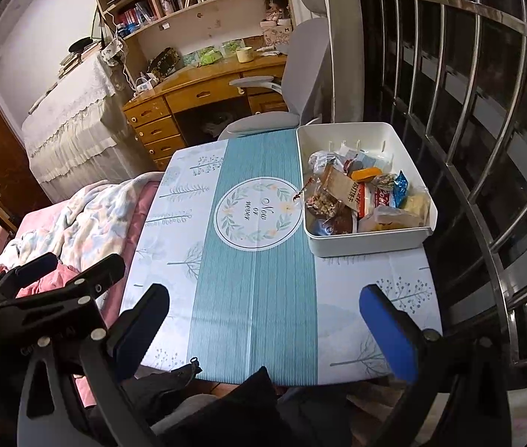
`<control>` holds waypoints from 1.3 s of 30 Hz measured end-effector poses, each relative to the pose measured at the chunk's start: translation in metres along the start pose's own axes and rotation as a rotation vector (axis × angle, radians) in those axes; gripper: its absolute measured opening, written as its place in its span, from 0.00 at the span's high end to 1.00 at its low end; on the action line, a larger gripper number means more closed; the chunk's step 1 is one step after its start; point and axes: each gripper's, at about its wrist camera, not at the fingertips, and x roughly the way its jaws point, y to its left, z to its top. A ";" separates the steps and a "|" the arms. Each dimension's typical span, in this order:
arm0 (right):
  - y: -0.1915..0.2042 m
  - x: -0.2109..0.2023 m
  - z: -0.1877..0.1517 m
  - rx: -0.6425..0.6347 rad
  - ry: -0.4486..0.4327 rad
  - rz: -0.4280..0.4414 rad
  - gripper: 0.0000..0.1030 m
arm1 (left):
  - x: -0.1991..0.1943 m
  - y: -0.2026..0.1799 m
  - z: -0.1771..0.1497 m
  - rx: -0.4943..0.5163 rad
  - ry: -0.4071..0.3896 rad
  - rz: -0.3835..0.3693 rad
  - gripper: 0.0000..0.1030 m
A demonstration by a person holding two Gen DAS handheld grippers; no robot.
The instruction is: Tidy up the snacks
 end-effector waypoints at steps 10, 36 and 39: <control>0.001 0.005 0.004 0.009 -0.003 -0.005 0.00 | 0.005 0.003 0.005 0.011 -0.007 -0.001 0.01; -0.002 0.010 0.013 0.010 0.000 -0.002 0.00 | 0.010 0.000 0.018 0.027 -0.013 -0.002 0.01; -0.003 0.010 0.013 0.011 0.000 -0.001 0.00 | 0.010 0.000 0.018 0.028 -0.012 -0.001 0.01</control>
